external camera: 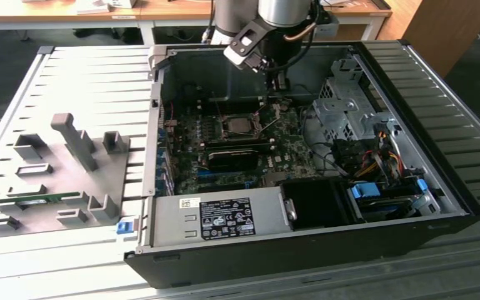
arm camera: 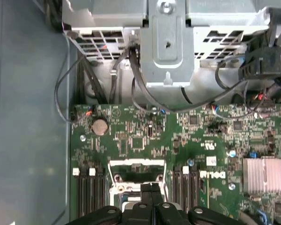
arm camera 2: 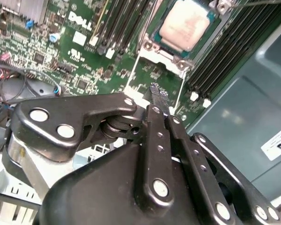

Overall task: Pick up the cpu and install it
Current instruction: 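Close the cpu cover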

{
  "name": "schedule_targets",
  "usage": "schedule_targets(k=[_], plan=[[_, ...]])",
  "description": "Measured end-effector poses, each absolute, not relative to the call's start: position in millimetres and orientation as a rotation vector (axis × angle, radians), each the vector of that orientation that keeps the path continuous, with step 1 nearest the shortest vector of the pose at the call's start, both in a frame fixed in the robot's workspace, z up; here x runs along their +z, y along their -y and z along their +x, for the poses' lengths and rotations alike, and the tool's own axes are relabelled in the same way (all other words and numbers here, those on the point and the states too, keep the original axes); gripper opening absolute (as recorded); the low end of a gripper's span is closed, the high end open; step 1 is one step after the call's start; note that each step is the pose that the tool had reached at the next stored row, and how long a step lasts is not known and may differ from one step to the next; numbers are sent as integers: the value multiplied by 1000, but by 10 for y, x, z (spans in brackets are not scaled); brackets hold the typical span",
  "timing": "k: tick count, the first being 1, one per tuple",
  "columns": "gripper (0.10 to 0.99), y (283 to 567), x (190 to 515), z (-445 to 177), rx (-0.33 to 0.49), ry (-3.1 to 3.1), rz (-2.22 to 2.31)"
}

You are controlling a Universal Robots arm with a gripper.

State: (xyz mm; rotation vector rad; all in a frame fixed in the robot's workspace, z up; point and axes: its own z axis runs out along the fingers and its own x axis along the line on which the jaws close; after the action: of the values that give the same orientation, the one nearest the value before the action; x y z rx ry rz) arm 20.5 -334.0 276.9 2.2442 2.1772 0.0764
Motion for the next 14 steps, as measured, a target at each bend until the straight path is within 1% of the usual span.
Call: schedule_targets(k=[14], plan=[[106,3340,2769,479,73,-2179,2246]])
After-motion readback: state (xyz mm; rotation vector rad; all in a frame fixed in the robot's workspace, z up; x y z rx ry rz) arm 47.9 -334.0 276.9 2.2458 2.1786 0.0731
